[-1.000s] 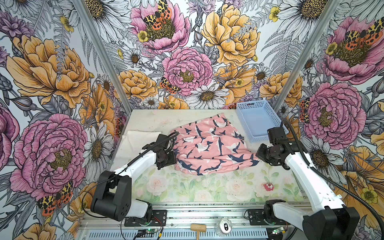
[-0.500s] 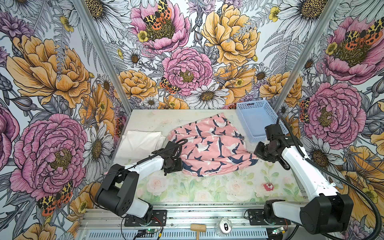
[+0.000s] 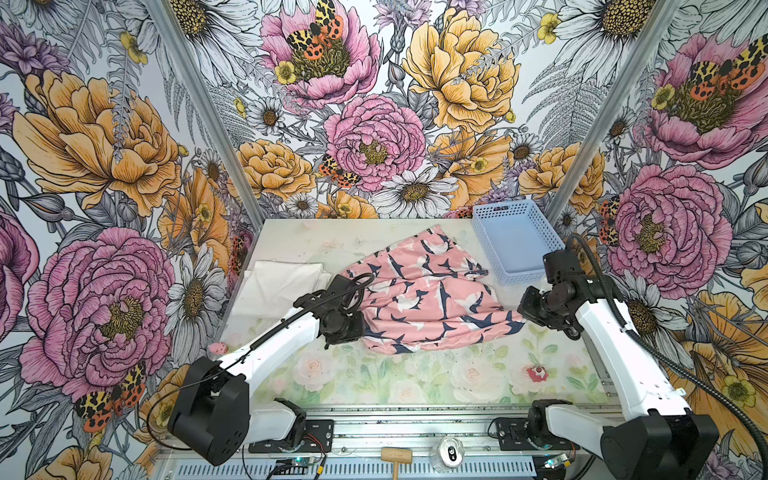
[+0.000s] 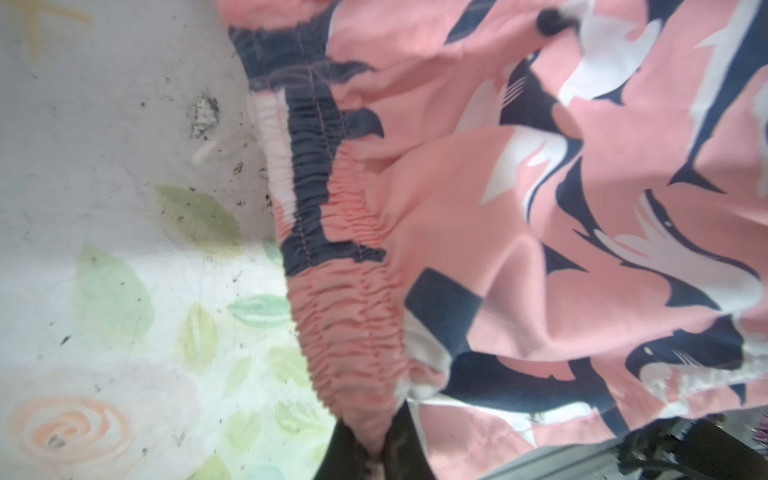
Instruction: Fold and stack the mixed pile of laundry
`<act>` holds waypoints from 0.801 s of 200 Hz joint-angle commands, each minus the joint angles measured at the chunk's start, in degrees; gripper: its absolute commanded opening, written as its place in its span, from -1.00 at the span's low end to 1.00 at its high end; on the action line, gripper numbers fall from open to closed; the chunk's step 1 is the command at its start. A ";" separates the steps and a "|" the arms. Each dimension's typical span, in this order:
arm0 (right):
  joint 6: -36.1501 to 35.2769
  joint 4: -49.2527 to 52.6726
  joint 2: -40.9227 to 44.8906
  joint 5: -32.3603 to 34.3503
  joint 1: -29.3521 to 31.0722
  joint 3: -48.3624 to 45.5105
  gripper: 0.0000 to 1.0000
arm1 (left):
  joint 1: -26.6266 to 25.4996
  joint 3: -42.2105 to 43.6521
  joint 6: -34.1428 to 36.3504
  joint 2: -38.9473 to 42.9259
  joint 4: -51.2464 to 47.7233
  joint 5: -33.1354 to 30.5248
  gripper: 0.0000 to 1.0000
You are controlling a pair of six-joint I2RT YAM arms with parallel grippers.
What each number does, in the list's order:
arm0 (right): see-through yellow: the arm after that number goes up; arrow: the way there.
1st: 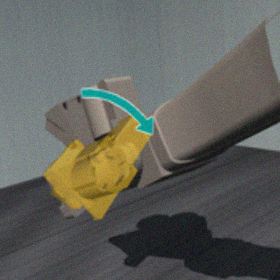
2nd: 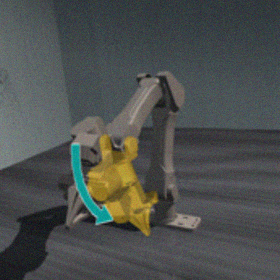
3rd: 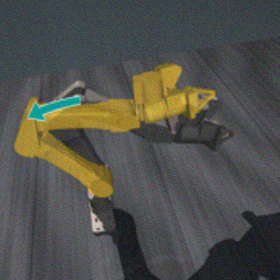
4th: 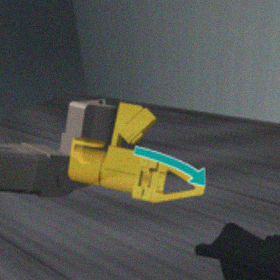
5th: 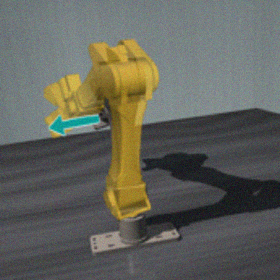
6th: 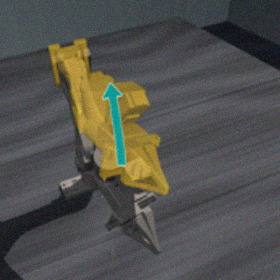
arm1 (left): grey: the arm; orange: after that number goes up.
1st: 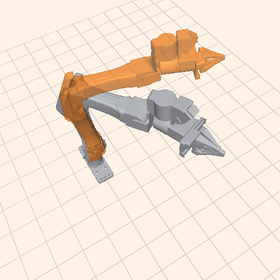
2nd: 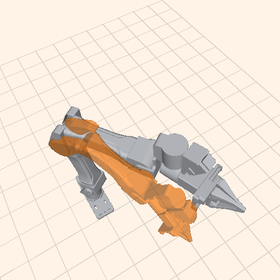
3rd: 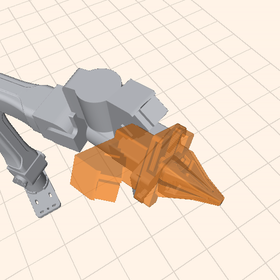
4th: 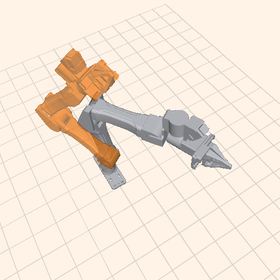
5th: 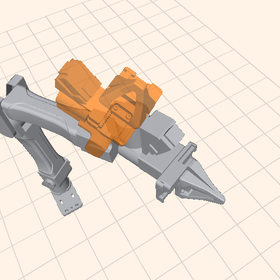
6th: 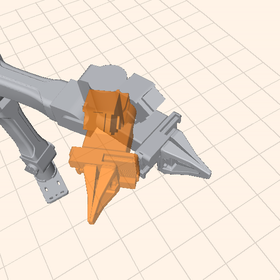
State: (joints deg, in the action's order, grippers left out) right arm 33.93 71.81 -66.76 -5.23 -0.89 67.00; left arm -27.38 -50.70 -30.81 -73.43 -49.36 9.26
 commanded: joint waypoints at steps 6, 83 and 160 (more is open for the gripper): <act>-3.58 -1.50 -3.97 0.47 -0.73 3.83 -1.00 | 2.97 -5.38 1.30 -2.62 -5.11 2.89 -0.91; -7.14 -15.36 -30.31 5.65 -0.78 17.82 -1.00 | 7.26 -33.04 16.47 -33.65 -4.60 2.27 -0.18; -7.61 -16.22 -33.70 6.20 -0.82 19.90 -1.00 | 11.08 -16.94 14.52 -15.07 7.65 1.64 0.45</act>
State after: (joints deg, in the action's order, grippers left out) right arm 27.29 56.75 -100.73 -0.60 -1.21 85.67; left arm -16.58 -74.00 -16.49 -94.43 -48.42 9.91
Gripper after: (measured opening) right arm 0.050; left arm 0.743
